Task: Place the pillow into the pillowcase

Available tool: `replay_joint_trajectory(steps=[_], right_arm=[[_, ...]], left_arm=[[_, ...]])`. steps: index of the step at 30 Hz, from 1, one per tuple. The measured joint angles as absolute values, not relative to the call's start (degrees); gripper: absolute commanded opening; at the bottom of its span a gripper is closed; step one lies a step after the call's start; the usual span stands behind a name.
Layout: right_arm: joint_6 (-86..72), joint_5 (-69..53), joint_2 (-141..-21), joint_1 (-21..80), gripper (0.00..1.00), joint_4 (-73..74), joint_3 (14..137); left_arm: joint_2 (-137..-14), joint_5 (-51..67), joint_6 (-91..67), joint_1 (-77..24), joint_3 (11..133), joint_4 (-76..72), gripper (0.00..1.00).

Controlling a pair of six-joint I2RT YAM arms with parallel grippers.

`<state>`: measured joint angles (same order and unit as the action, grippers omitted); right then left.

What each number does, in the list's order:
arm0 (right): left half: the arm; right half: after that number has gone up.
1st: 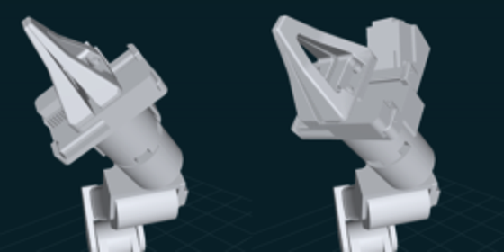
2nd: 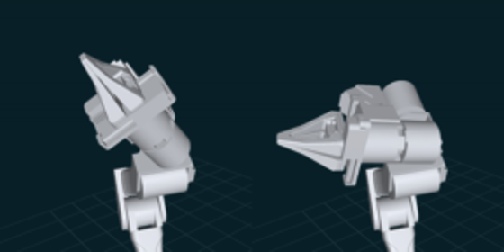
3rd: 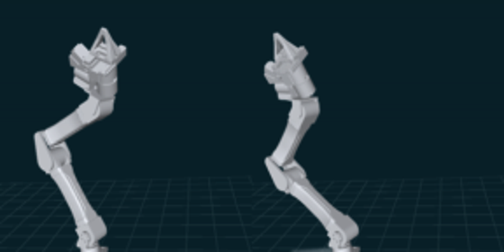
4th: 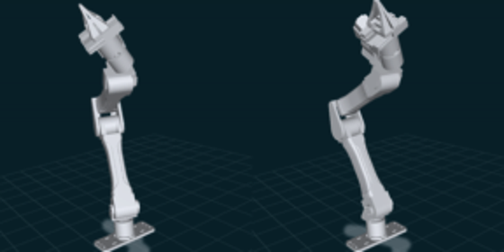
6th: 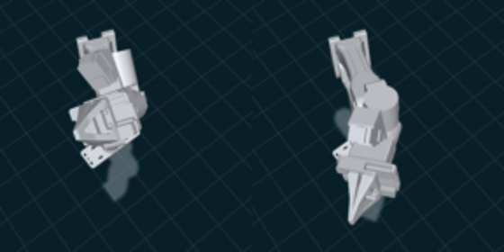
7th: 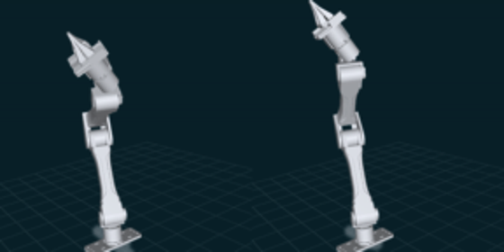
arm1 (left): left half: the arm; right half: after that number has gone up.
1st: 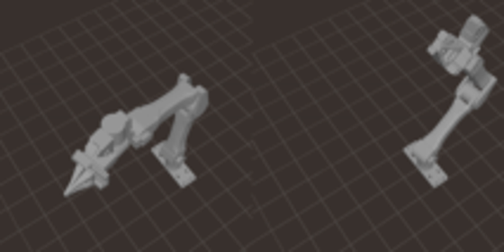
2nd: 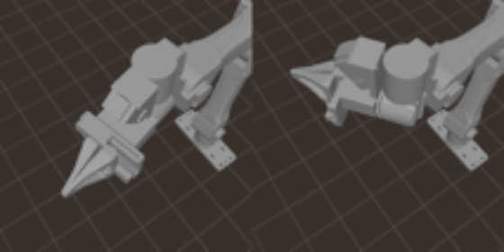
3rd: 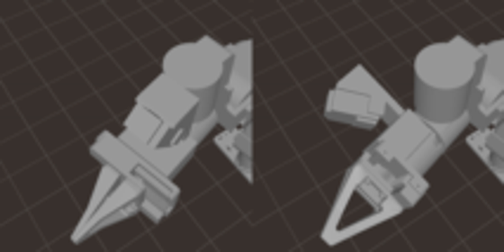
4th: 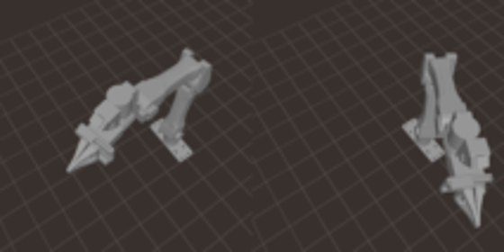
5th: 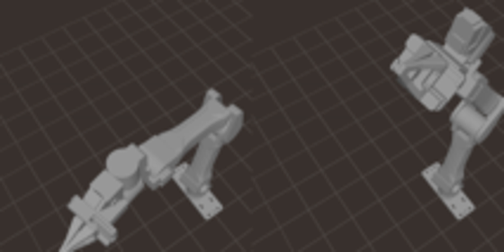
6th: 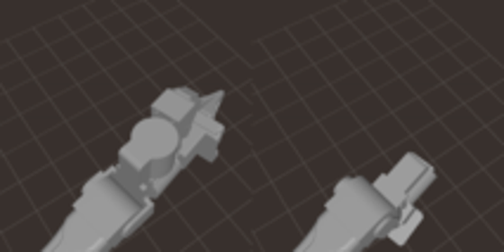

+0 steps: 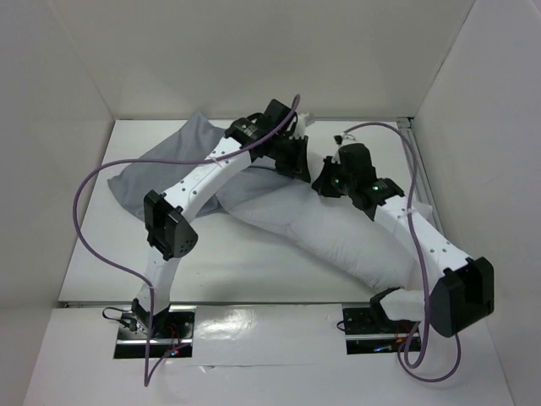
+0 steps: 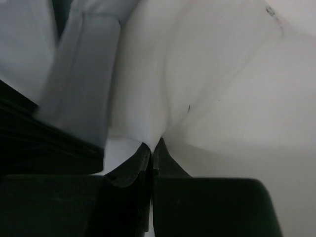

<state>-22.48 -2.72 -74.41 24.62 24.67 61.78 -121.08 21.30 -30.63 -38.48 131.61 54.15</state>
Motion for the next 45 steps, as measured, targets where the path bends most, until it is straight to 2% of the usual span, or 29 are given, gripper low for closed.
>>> replay_joint_trajectory(steps=[4,5,8,9,13,17,20,22,24,25,26,28,29,30,35,39,45], right_arm=[[-28.05,-3.27,-69.06,21.39,0.00,18.98,55.86],[-29.02,-3.46,-68.53,21.39,0.00,17.76,54.61],[-31.33,-4.16,-68.40,21.47,0.00,15.16,52.29],[-31.81,-4.32,-68.40,21.50,0.00,14.61,52.05],[-32.80,-4.64,-68.40,21.04,0.00,13.74,52.05],[-33.30,-5.89,-68.86,20.01,0.00,13.65,52.12],[-33.36,-6.76,-69.34,19.59,0.00,13.74,52.47],[-33.34,-6.96,-69.84,19.46,0.00,13.72,52.90],[-33.34,-7.03,-70.04,19.46,0.00,13.74,53.06],[-33.32,-7.07,-70.08,19.46,0.00,13.76,53.15],[-33.32,-7.11,-70.15,19.46,0.00,13.78,53.23],[-33.17,-7.18,-70.46,19.46,0.00,13.80,53.49],[-33.15,-7.18,-70.67,19.49,0.00,13.89,53.67],[-33.12,-7.20,-70.85,19.64,0.00,14.02,53.91],[-32.60,-7.49,-72.49,19.97,0.00,14.66,55.66],[-31.83,-7.53,-73.25,20.10,0.00,15.14,56.88],[-31.38,-7.53,-74.22,20.27,0.00,15.92,58.08]], left_arm=[[-120.99,21.28,-32.10,-40.25,126.76,50.68,0.00],[-120.99,20.99,-32.18,-40.03,126.10,50.59,0.20],[-121.12,19.57,-31.38,-38.87,126.43,51.88,0.64],[-121.45,18.68,-31.31,-38.44,127.90,53.34,0.82],[-121.14,13.52,-28.25,-38.09,131.39,55.68,0.98],[-117.43,5.41,-24.91,-38.30,129.95,57.43,0.98],[-109.58,-1.67,-23.51,-38.41,123.26,56.27,0.97],[-102.37,-6.50,-23.70,-38.44,116.11,54.26,0.91],[-95.09,-11.75,-25.47,-38.44,108.31,51.55,0.77],[-91.18,-14.92,-27.27,-38.44,104.12,50.43,0.63],[-87.55,-17.69,-29.21,-38.44,99.92,49.04,0.61],[-80.18,-22.24,-32.93,-38.41,89.52,44.86,0.61],[-76.64,-23.99,-35.38,-38.37,83.15,42.09,0.71],[-73.45,-24.95,-37.19,-38.33,77.10,39.99,0.73],[-66.28,-25.71,-46.52,-38.35,51.53,28.75,0.68],[-65.82,-26.98,-50.26,-38.33,45.10,23.83,0.67],[-66.94,-27.22,-51.48,-35.70,45.65,14.90,0.64]])
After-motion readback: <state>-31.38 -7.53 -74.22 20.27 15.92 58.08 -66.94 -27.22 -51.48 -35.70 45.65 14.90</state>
